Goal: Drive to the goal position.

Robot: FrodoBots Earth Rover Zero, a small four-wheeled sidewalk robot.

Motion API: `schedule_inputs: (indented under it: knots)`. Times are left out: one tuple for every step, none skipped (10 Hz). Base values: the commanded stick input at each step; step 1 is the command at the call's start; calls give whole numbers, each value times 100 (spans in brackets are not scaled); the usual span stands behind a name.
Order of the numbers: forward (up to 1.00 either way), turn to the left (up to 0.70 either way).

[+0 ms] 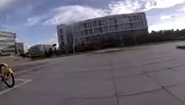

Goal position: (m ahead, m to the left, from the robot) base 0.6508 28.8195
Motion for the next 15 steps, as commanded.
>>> schedule_inputs:
  knots:
    - [70, 0]
    - [70, 0]
    - [70, 0]
    - [70, 0]
    - [70, 0]
    - [70, 0]
    - [70, 0]
    - [70, 0]
    - [70, 0]
    - [70, 0]
    - [70, 0]
    - [70, 0]
    - [70, 0]
    - [70, 0]
    - [70, 0]
